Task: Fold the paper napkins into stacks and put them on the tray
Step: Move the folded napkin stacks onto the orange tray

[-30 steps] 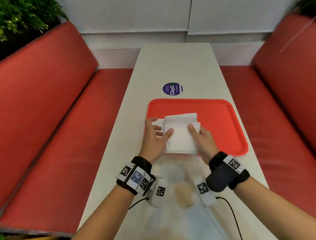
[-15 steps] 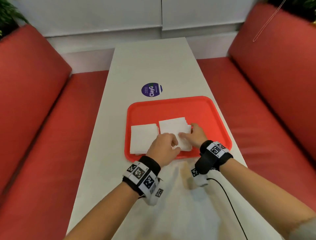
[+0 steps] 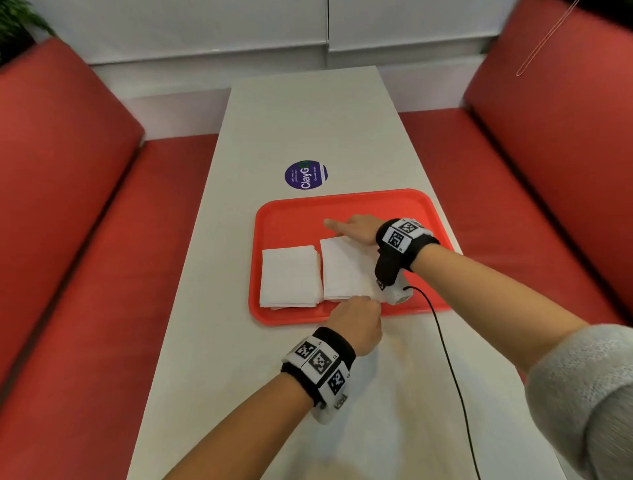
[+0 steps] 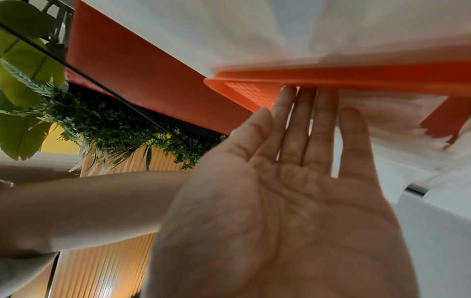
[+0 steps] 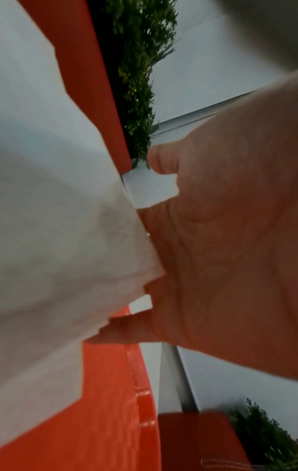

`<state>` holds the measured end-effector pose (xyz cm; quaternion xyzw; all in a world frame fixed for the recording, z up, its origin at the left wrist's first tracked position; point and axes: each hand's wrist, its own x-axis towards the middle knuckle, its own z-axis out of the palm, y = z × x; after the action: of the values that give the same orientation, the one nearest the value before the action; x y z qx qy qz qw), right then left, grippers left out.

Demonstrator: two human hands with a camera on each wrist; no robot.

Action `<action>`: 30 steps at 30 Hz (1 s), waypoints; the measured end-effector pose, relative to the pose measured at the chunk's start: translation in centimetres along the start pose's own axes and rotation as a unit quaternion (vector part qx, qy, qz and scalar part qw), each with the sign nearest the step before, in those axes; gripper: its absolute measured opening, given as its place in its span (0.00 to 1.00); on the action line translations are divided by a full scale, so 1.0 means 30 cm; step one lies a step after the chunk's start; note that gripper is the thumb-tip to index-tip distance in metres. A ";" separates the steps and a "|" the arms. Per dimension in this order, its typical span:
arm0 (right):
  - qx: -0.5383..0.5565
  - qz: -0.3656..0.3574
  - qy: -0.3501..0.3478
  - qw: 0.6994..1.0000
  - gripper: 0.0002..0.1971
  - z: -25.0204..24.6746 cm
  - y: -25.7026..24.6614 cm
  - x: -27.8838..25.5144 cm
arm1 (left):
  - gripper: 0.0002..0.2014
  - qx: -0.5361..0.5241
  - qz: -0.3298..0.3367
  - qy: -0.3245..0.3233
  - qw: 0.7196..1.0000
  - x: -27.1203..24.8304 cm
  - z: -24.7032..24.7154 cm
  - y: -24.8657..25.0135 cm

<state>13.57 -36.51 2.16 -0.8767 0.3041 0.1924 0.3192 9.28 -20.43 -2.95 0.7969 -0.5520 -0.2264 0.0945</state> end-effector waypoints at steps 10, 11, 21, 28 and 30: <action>0.077 -0.025 -0.014 0.997 0.39 -0.006 0.044 -0.053 | 0.17 -0.082 -0.031 -0.019 0.996 0.019 -0.013 -0.030; 0.118 -0.033 0.013 0.992 0.38 -0.007 0.067 -0.060 | 0.18 -0.098 -0.029 -0.022 0.995 0.011 -0.013 -0.036; 0.566 0.027 0.121 0.815 0.40 0.149 0.286 -0.156 | 0.22 -0.221 -0.065 0.312 0.922 -0.047 -0.071 -0.058; 0.553 0.016 0.126 0.823 0.31 0.247 0.208 -0.241 | 0.38 -0.343 -0.178 0.203 0.900 -0.011 -0.058 -0.034; 0.535 -0.001 0.111 0.838 0.30 0.255 0.153 -0.260 | 0.38 -0.354 -0.172 0.195 0.899 0.004 -0.058 -0.031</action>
<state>3.68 -30.94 -1.27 -0.5852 0.3922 -0.0991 0.7028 10.88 -20.37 -1.83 0.8218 -0.2605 -0.2593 0.4355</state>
